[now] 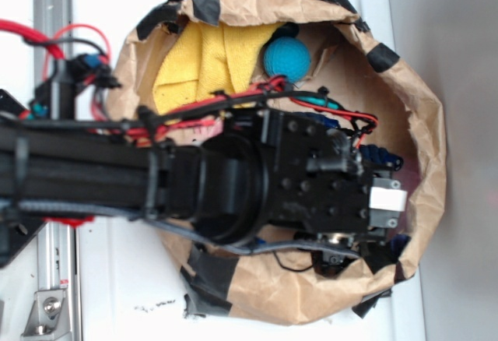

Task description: Grab the wood chip.

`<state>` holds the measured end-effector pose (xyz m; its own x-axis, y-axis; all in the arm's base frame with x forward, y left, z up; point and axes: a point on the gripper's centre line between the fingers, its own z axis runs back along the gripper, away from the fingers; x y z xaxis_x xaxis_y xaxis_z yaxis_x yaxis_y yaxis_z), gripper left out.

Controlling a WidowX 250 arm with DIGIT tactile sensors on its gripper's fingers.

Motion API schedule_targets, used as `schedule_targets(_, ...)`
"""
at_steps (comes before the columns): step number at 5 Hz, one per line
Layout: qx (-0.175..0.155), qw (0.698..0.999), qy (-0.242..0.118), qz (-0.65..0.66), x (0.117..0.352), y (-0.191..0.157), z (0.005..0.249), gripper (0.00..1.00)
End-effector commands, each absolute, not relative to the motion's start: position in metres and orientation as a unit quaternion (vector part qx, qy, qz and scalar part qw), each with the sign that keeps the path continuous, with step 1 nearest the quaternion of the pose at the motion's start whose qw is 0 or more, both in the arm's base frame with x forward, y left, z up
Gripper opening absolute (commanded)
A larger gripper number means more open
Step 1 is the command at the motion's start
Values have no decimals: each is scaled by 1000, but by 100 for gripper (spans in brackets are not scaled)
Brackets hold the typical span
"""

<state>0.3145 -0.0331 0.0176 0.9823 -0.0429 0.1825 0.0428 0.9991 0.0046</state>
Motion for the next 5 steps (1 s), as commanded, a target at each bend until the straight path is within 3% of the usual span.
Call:
schedule_targets(1, 22, 994, -110, -18, 298, -6, 77, 0)
schedule_targets(2, -20, 988, -155, 8, 289, 19, 123, 0)
schedule_targets(3, -13, 988, -155, 11, 284, 25, 174, 0)
schedule_targets(4, -45, 991, -125, 0, 291, 27, 204, 0)
schedule_targets(5, -10, 994, -111, 9, 298, 20, 193, 0)
